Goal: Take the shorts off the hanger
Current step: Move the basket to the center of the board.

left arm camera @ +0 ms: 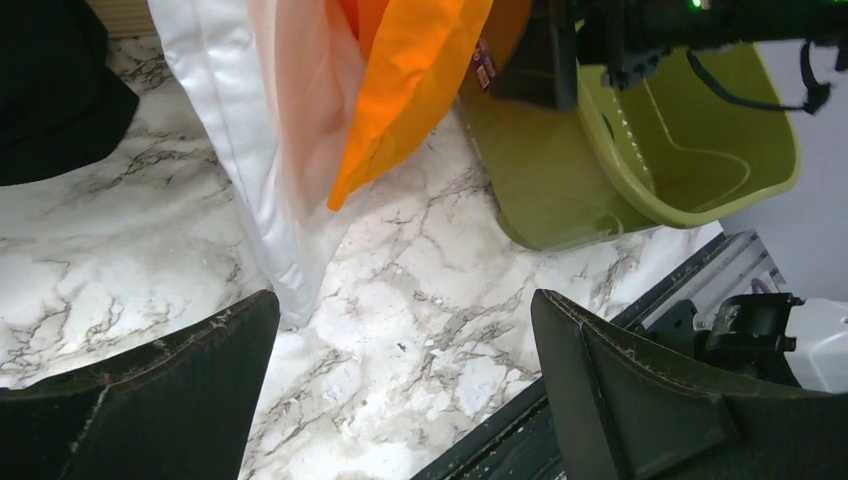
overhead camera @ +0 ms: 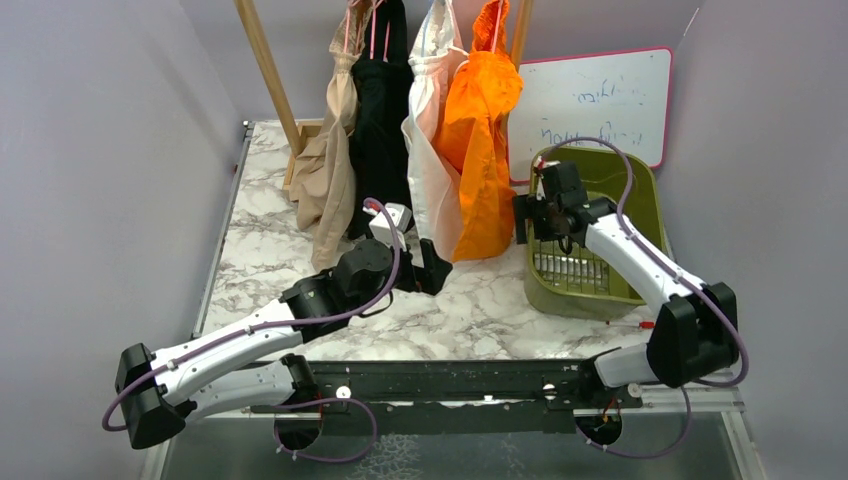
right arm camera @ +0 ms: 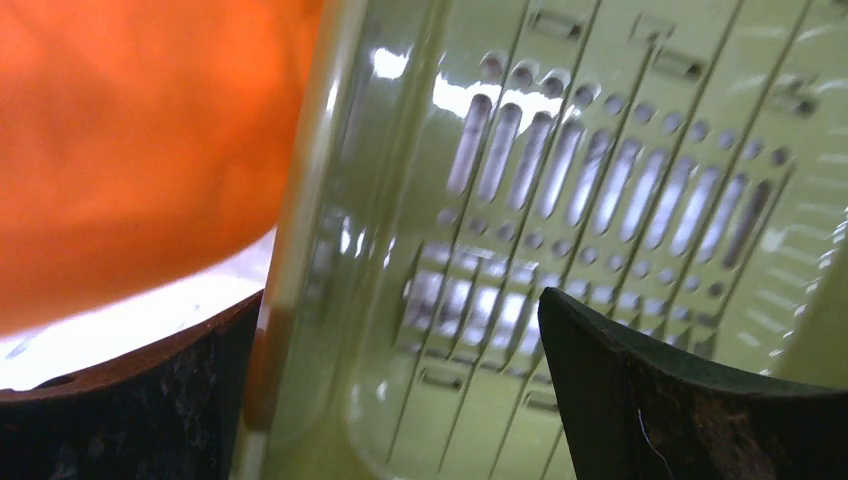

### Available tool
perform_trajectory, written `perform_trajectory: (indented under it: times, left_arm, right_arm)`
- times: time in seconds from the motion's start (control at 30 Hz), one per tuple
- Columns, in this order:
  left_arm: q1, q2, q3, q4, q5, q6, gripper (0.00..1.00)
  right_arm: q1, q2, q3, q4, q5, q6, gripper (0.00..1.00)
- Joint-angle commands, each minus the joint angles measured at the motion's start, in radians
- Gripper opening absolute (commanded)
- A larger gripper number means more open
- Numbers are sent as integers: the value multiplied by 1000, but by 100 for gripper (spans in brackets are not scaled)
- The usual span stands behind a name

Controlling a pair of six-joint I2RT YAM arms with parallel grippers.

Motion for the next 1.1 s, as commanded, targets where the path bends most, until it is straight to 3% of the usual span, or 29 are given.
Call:
perform_trajectory:
  times: [0.0,0.2,0.43,0.7,0.87,1.07]
  left_arm:
    - [5,-26,1,-56,-36,-10,99]
    - [7,-70,-31,-87,-82,-17,99]
    - [15,-87,-29,-159,-119,-11,99]
    - [46,-117,-41,-203,-111,-16,99]
    - [63,-126,-42,-204,-91,-10,99]
    - [112,-97,-28,-235,-95,3,99]
  right_arm:
    - [-2,83,60,165,173,-210,99]
    - [-2,104,-7,265,187,-435,99]
    - [-20,106,-51,374,223,-542,99]
    - [-83,110,-37,407,88,-684,99]
    - [-90,78,-56,379,78,-659,99]
    - [-90,-78,15,350,24,-592,99]
